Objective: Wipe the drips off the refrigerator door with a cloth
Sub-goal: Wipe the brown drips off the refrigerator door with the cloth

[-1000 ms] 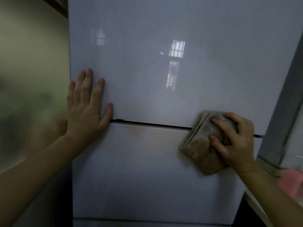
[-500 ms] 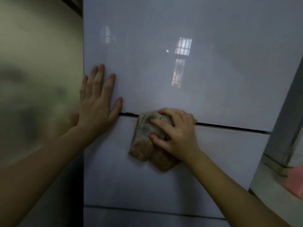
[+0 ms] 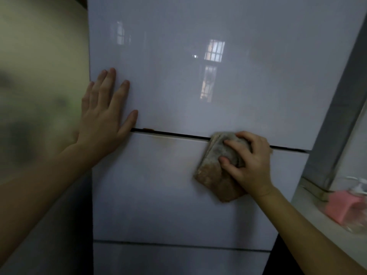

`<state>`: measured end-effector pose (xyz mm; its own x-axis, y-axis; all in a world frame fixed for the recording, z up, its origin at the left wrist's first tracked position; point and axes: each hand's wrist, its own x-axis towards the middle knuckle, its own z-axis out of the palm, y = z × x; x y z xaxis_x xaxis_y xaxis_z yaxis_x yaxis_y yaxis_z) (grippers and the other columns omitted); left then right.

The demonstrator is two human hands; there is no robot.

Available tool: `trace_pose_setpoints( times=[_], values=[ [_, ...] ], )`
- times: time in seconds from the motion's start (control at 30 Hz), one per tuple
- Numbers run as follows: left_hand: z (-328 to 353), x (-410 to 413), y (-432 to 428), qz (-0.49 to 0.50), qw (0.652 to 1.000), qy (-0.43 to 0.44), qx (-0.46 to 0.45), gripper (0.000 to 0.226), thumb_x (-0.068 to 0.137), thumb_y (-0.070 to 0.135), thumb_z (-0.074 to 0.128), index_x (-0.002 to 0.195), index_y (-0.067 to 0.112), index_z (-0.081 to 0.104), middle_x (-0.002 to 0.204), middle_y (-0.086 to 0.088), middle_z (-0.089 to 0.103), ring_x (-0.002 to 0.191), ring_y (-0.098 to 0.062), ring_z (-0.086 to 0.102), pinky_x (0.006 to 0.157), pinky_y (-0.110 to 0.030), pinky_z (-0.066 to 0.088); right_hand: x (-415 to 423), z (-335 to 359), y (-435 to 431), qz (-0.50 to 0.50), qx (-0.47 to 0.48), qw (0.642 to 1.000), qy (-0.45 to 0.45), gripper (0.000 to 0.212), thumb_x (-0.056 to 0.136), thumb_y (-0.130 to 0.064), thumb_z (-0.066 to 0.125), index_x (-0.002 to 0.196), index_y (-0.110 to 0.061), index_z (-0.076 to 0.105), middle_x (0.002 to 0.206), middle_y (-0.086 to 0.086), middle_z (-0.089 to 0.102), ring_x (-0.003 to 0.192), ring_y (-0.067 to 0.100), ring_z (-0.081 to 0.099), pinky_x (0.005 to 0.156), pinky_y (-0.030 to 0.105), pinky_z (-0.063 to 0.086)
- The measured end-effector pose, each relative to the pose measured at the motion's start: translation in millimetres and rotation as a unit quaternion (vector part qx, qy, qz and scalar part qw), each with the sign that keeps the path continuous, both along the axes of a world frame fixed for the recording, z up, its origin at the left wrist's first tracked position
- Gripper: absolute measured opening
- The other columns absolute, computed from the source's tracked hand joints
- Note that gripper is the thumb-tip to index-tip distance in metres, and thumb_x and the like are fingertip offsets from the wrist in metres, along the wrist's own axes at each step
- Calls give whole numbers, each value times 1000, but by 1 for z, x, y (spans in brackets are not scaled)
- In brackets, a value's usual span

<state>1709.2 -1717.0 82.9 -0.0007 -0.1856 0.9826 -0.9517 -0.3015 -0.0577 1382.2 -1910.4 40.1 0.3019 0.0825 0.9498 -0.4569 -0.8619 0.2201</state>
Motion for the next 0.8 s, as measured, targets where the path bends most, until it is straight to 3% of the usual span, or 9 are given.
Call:
trace_pose_setpoints(
  times=[0.17,0.33,0.67,0.8],
  values=[
    [6,11,10,29,999,-38,10,61,100,49,43,151,16,40,162,-17,29,149,-35,29,111,-47,32,91,12,46,47,-47,996,62,39,84,-44,77,115,-19,76,120,14,66,109,32,59,94,40,43],
    [7,20,12,42,997,-70,9,60,100,49,46,151,17,41,160,-18,32,147,-35,34,108,-47,36,168,26,92,60,-56,993,87,42,80,-47,75,115,-23,73,125,9,65,112,31,56,90,42,41],
    [6,17,13,48,997,-66,14,58,102,47,42,152,17,40,162,-16,31,149,-32,31,112,-45,33,88,10,43,31,-80,994,73,35,87,-44,76,113,-21,77,119,10,69,104,34,62,86,45,49],
    [6,17,14,43,997,-59,20,59,102,47,43,152,17,39,162,-16,30,149,-32,30,114,-45,32,100,13,52,30,-84,994,67,34,85,-43,77,111,-22,77,118,8,70,104,32,61,86,44,47]
  ],
)
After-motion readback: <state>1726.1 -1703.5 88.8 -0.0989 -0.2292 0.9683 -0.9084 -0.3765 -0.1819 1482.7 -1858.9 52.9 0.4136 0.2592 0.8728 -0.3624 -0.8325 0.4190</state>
